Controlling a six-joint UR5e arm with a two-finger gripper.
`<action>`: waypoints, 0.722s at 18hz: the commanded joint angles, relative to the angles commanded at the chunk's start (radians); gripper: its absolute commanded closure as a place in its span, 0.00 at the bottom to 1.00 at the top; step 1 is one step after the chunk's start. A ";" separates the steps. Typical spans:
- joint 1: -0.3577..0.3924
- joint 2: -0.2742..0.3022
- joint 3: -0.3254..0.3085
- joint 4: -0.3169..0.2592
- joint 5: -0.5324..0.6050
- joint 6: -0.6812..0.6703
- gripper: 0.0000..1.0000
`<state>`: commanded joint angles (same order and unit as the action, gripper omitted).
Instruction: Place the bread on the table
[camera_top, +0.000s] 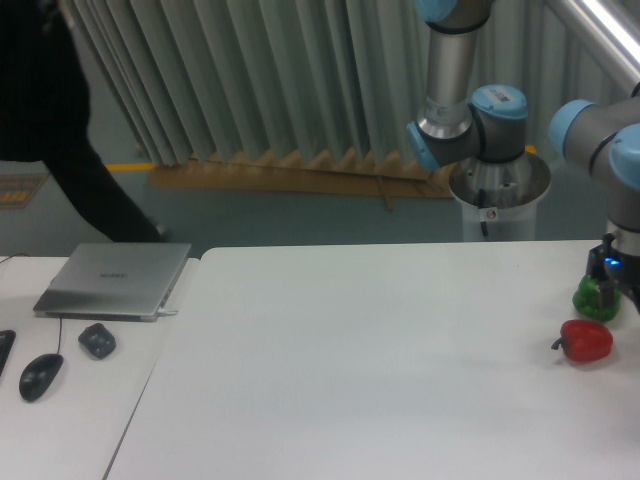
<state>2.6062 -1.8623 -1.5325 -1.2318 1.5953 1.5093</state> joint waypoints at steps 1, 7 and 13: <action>0.003 0.000 0.000 0.000 0.003 0.011 0.00; 0.066 0.000 -0.003 0.000 -0.002 0.138 0.00; 0.126 0.000 -0.002 -0.002 -0.003 0.255 0.00</action>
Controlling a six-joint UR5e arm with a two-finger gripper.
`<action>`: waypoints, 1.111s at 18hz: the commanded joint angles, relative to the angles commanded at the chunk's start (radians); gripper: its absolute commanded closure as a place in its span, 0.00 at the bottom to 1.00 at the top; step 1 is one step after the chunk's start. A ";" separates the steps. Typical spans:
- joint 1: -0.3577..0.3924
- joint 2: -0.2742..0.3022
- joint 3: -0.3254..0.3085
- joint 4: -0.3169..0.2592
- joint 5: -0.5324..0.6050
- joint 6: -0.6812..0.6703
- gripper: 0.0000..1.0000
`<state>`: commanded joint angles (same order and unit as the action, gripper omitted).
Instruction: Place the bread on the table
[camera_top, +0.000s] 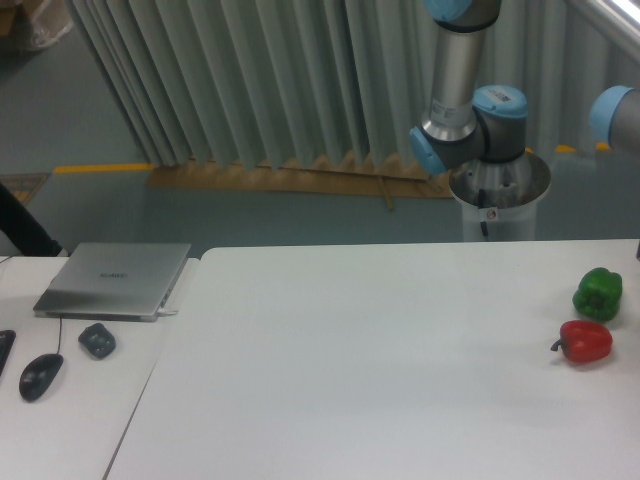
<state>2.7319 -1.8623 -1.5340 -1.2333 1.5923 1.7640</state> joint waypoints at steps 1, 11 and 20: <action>0.005 0.000 0.000 0.002 0.000 0.006 0.00; 0.149 -0.020 0.002 0.006 -0.020 0.371 0.00; 0.186 -0.130 0.009 0.032 -0.006 0.361 0.00</action>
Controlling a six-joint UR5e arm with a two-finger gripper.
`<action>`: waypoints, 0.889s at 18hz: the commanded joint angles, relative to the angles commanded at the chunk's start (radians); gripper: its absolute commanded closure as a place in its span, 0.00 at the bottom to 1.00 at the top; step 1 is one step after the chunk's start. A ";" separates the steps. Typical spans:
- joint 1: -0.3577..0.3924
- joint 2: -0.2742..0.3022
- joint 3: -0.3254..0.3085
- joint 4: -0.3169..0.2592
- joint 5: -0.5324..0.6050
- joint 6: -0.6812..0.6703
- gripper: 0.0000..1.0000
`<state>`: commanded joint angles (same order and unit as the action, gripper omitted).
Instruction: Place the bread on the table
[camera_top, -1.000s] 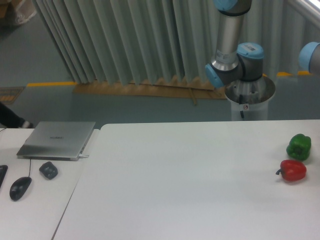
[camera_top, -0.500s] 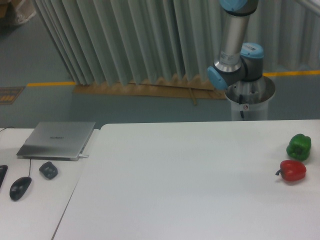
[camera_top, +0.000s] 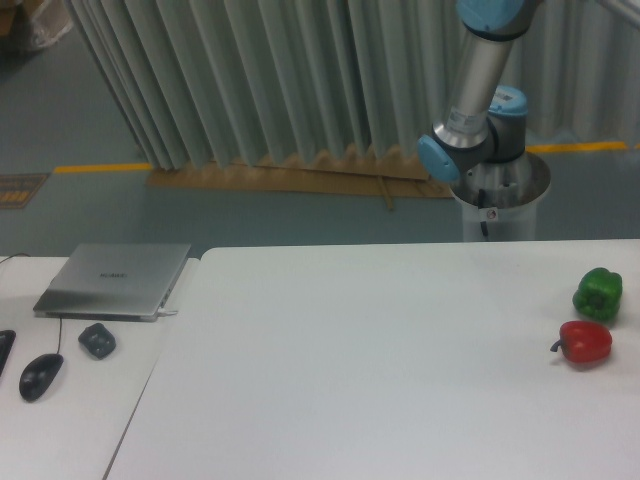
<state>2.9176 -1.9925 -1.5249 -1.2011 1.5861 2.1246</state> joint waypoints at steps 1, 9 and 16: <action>0.000 -0.003 -0.009 0.002 0.000 -0.003 0.00; -0.011 -0.017 -0.008 0.000 0.046 -0.043 0.53; -0.017 0.004 0.005 -0.063 0.049 -0.084 0.64</action>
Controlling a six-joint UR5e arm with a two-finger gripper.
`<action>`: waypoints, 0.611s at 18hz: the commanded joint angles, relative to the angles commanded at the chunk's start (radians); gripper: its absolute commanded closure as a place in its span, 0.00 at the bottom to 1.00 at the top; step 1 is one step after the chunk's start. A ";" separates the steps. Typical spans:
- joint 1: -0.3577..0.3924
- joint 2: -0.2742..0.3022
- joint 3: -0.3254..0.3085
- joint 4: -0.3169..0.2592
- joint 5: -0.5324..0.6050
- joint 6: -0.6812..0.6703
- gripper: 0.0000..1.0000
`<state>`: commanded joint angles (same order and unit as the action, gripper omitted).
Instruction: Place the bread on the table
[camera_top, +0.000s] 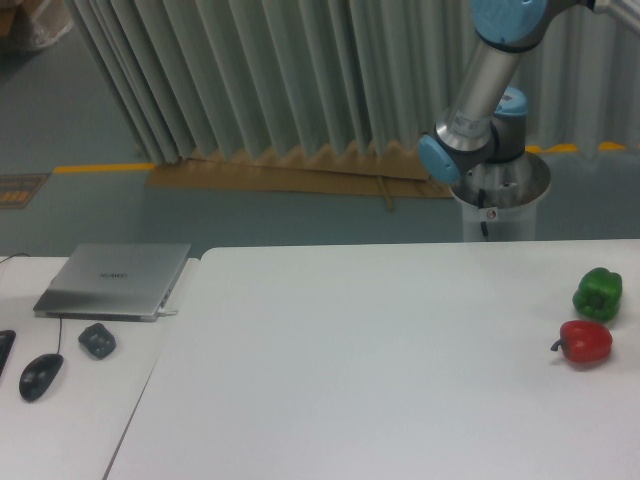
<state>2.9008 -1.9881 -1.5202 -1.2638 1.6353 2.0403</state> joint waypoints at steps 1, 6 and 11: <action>0.000 0.003 0.000 -0.011 0.000 -0.002 0.64; 0.000 0.034 0.028 -0.121 -0.046 -0.031 0.64; -0.021 0.046 0.078 -0.221 -0.078 -0.081 0.67</action>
<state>2.8793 -1.9421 -1.4420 -1.4848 1.5570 1.9590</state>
